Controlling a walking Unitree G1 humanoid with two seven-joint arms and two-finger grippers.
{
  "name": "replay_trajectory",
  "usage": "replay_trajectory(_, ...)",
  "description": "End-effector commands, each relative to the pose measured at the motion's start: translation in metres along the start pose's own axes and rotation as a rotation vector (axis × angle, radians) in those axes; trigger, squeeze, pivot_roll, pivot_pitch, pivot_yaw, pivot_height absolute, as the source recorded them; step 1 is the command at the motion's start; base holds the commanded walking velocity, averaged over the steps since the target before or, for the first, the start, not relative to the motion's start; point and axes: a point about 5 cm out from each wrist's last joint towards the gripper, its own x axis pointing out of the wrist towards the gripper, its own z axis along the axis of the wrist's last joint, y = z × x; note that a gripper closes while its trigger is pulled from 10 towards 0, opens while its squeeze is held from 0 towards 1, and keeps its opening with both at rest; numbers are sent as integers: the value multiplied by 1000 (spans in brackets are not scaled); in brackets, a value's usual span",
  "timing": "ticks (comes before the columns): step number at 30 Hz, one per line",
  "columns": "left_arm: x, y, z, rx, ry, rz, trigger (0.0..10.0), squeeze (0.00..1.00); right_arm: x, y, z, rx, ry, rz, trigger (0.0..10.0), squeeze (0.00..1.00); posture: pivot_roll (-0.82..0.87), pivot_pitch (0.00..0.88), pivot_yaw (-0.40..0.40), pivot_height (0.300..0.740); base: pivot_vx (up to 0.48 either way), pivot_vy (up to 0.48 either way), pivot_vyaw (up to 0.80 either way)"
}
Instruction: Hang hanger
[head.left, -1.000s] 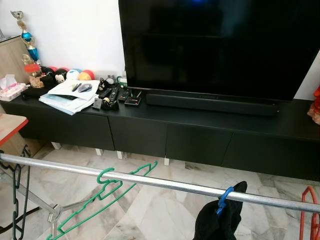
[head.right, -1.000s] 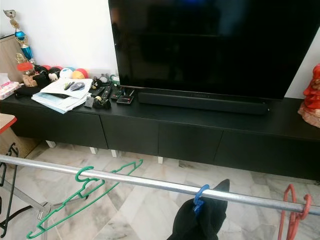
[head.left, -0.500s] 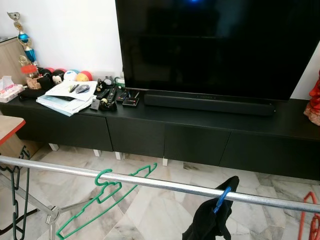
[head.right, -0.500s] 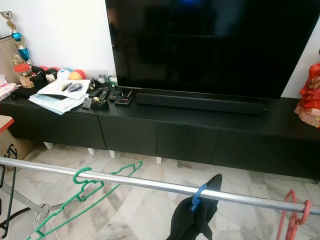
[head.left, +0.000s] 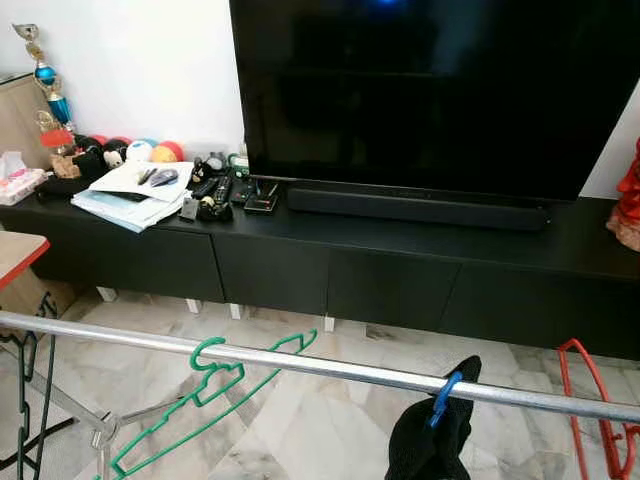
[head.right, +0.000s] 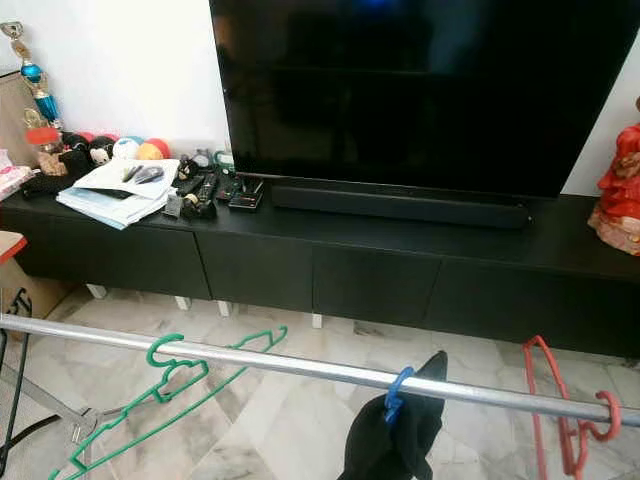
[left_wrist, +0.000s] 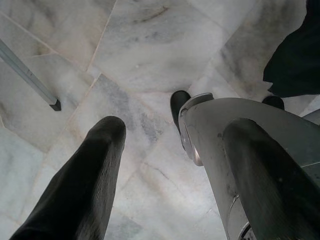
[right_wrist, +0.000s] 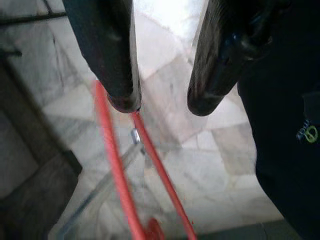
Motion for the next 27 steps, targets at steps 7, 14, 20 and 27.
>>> replay_trajectory(7,0,-6,-4,-3,18,-28,10000,0,-5,21,6,-143,-117,211,10000,0,-62,6,-12,740,0,0,0)
replay_trajectory(14,0,-6,-3,-7,16,-30,10000,0,38,38,-20,-209,83,269,10000,0,-69,2,-9,740,0,0,0)
replay_trajectory(20,0,-7,-3,-6,13,-34,10000,0,89,74,-30,-197,153,332,10000,0,-50,5,8,740,0,0,0)
replay_trajectory(27,0,-3,-3,9,16,-20,10000,0,106,94,-52,-180,226,339,10000,0,-38,11,34,740,0,0,0)
